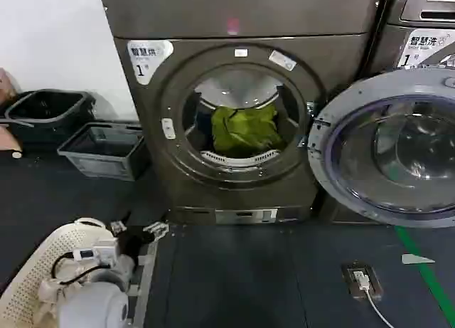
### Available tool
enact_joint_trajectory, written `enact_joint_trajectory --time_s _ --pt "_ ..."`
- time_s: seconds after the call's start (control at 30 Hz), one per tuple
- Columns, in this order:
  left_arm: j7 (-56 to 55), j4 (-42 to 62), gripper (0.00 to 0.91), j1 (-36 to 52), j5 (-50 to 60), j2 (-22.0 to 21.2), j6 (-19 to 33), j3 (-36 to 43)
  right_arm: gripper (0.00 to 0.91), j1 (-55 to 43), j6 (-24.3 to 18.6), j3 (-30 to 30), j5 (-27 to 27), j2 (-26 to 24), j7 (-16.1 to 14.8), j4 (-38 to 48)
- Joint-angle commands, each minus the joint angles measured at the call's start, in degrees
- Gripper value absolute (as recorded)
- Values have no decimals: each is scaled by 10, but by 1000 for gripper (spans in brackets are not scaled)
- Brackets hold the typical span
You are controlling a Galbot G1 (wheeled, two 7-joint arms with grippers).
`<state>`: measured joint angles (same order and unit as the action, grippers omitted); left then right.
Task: Grasp the clothes from the dryer.
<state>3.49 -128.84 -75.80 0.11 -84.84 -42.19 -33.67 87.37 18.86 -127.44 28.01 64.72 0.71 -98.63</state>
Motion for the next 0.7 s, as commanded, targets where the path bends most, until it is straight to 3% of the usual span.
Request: enact_joint_trajectory --time_s 0.03,0.13,0.17,0.27,0.7 --pt "0 -1 907 -1 1 -2 -28 1 907 -2 -5 5 5 1 17 -2" --pt "0 -3 907 -4 1 -3 -28 1 907 -2 -52 25 6 0 46 15" --pt "0 -4 907 -4 2 -2 -28 1 907 -2 -39 26 7 1 47 15" --pt "0 -7 907 -8 2 -1 -28 -2 907 -4 -58 33 2 5 51 21" --pt "0 -9 907 -8 -3 -2 -28 0 907 0 -49 30 6 1 68 22"
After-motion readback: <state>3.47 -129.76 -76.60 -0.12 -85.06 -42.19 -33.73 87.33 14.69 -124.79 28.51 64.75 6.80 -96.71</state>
